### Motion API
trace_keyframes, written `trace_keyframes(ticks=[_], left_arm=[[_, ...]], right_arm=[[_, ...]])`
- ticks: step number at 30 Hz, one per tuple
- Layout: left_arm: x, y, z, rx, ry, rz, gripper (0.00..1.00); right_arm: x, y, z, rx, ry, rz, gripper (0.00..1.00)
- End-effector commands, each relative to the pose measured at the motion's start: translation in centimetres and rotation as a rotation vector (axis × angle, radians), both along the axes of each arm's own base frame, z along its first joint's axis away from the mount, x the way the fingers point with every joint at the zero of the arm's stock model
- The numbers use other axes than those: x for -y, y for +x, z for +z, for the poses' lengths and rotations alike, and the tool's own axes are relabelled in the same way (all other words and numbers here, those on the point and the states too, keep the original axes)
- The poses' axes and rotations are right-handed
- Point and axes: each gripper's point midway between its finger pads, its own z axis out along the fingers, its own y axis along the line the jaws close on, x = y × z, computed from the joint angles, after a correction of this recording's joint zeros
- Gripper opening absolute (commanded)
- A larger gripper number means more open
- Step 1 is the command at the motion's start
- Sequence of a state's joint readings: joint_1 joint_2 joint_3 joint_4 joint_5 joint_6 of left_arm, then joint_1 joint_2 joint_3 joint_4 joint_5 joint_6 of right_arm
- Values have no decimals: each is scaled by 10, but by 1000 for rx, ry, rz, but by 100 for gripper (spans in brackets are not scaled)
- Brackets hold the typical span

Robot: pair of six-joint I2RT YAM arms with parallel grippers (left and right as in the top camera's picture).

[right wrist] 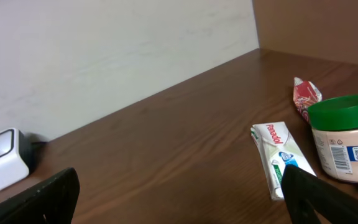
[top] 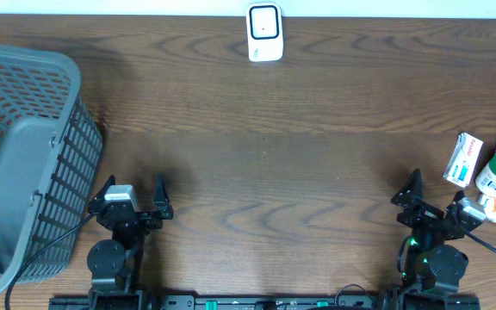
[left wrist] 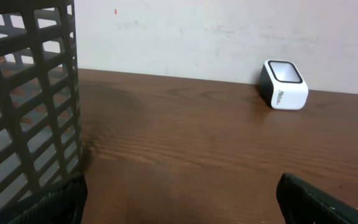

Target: Scan the item barcode

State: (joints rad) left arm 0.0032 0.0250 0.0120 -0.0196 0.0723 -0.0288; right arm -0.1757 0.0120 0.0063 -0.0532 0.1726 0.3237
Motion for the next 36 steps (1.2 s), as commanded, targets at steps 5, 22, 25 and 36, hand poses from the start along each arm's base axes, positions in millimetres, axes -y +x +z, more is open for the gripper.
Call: trace_keyframes(ticks=[5, 22, 25, 36], left_arm=[[3, -2, -15, -52, -4, -17, 97], [3, -2, -15, -52, -4, -18, 98], [3, -2, -15, -52, -4, -18, 97], [3, -2, -15, -52, -4, -18, 97]], right_arm=[[-20, 6, -4, -89, -250, 144, 99], [-31, 8, -7, -75, -181, 197, 99], [-35, 9, -7, -73, -182, 215, 99], [-36, 9, -7, -73, -182, 216, 99]])
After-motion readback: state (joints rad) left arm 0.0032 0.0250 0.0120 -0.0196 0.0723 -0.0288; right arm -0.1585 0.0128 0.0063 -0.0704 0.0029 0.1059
